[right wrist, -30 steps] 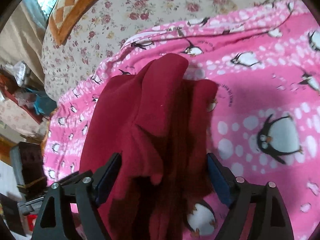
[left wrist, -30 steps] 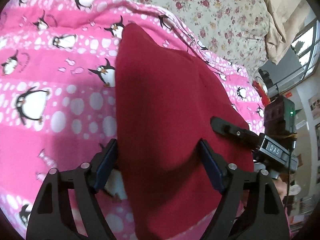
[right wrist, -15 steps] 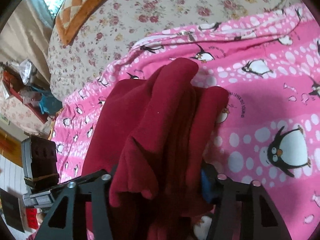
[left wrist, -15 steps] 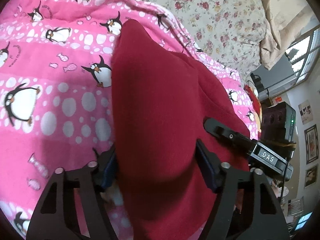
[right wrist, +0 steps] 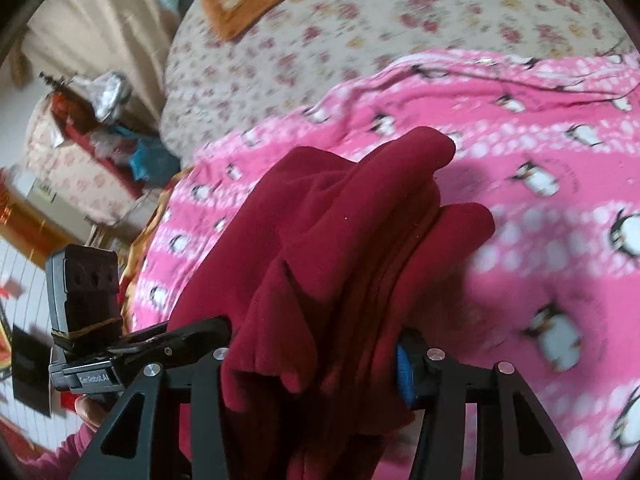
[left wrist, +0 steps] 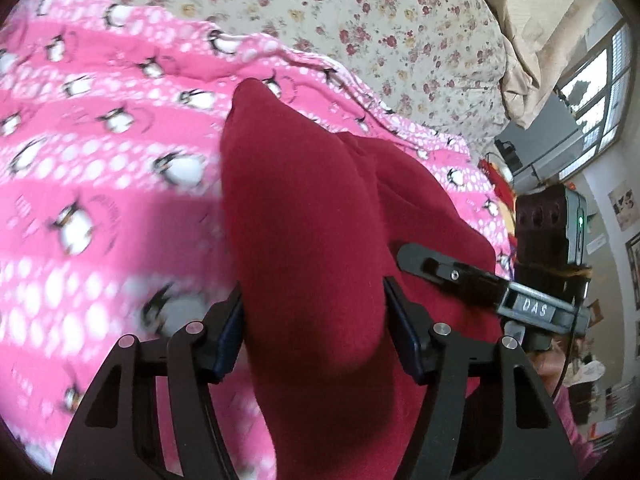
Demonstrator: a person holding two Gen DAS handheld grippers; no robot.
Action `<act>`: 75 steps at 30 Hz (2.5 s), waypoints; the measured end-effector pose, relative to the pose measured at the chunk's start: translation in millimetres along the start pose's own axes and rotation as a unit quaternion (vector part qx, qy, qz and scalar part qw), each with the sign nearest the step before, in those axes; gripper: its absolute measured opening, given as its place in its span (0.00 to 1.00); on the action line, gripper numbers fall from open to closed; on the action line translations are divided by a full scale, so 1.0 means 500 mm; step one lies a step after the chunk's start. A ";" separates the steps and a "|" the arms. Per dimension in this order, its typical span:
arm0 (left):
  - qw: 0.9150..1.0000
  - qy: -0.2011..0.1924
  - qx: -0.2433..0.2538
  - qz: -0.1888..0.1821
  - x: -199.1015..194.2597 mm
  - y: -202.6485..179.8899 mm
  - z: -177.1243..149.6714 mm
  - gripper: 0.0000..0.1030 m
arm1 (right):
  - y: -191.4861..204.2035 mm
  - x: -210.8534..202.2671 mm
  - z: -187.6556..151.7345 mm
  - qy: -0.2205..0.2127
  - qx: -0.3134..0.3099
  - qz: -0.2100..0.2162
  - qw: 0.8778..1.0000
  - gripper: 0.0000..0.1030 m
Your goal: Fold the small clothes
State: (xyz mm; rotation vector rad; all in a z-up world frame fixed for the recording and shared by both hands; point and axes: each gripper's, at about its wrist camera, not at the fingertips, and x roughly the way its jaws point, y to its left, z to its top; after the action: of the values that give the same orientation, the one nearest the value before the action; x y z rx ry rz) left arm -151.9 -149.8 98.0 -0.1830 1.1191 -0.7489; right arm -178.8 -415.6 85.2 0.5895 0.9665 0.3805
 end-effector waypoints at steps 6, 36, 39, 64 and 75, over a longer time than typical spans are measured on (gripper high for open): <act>0.999 0.024 -0.018 0.014 0.000 0.036 -0.105 0.62 | 0.043 0.038 -0.065 0.036 -0.019 0.003 0.999 0.49; 0.982 -0.061 0.022 0.176 -0.002 0.013 -0.102 0.75 | 0.113 0.000 -0.137 -0.003 -0.120 -0.115 0.986 0.51; 0.975 -0.087 0.044 0.198 -0.015 -0.010 -0.110 0.75 | 0.110 -0.010 -0.136 -0.006 -0.119 -0.114 0.986 0.51; 0.934 -0.204 0.116 0.268 -0.161 -0.128 -0.193 0.75 | 0.231 -0.168 -0.200 -0.156 -0.144 -0.215 0.953 0.74; 0.931 -0.223 0.104 0.269 -0.202 -0.119 -0.212 0.75 | 0.274 -0.175 -0.233 -0.165 -0.162 -0.216 0.949 0.79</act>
State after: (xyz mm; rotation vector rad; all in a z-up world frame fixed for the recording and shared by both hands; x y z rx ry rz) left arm -293.0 -106.8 154.9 0.1312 0.6009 -0.3023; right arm -329.7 -322.2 177.3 0.1244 0.6653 0.0400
